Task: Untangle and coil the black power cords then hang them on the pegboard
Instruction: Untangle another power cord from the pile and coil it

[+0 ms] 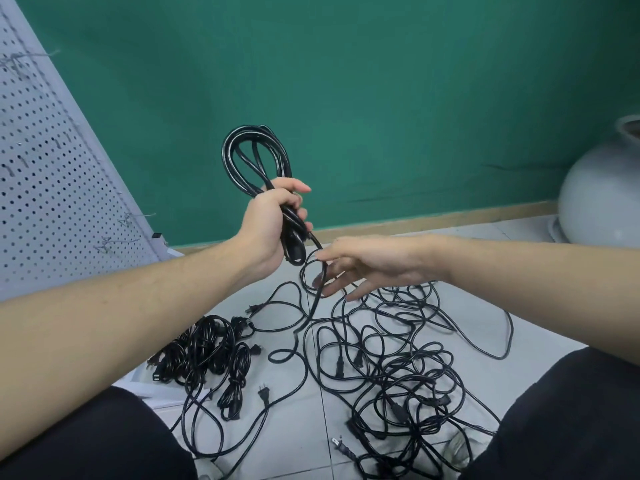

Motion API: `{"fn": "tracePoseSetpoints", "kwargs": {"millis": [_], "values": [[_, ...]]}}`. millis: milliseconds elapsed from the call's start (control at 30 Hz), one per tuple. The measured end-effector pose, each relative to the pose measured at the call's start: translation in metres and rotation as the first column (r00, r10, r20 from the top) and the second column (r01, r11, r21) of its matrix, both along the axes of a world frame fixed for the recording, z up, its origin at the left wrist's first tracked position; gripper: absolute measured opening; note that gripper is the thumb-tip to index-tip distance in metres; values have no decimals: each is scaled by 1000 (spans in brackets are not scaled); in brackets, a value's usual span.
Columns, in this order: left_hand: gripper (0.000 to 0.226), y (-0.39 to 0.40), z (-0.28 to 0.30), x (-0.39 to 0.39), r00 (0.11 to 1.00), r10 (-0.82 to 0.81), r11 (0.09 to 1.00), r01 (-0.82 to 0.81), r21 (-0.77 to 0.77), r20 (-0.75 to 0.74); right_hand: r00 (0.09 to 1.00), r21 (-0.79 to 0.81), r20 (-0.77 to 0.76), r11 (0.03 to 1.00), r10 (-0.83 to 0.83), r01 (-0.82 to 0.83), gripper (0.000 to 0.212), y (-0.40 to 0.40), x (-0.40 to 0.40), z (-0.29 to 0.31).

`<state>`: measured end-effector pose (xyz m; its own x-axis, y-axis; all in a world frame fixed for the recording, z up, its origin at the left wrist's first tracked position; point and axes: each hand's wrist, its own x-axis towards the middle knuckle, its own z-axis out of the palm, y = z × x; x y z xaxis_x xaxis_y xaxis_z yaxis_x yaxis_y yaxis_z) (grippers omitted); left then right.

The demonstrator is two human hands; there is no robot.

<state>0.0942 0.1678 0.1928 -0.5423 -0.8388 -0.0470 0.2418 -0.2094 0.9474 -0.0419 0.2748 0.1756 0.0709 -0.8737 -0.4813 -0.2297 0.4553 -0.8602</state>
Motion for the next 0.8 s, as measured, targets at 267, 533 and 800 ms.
{"fn": "tracePoseSetpoints", "kwargs": {"millis": [267, 533, 800], "values": [[37, -8, 5, -2, 952, 252, 962, -227, -155, 173, 1000, -26, -17, 1000, 11, -11, 28, -5, 5, 1], [40, -15, 9, 0, 829, 369, 926, -292, -237, 419, 873, -219, -471, 941, 131, -259, 7, 3, -7, 22], [21, -11, 3, -1, 742, 182, 900, 139, -414, 646, 945, -393, -318, 917, -75, -60, 19, 3, -17, 24]]}}
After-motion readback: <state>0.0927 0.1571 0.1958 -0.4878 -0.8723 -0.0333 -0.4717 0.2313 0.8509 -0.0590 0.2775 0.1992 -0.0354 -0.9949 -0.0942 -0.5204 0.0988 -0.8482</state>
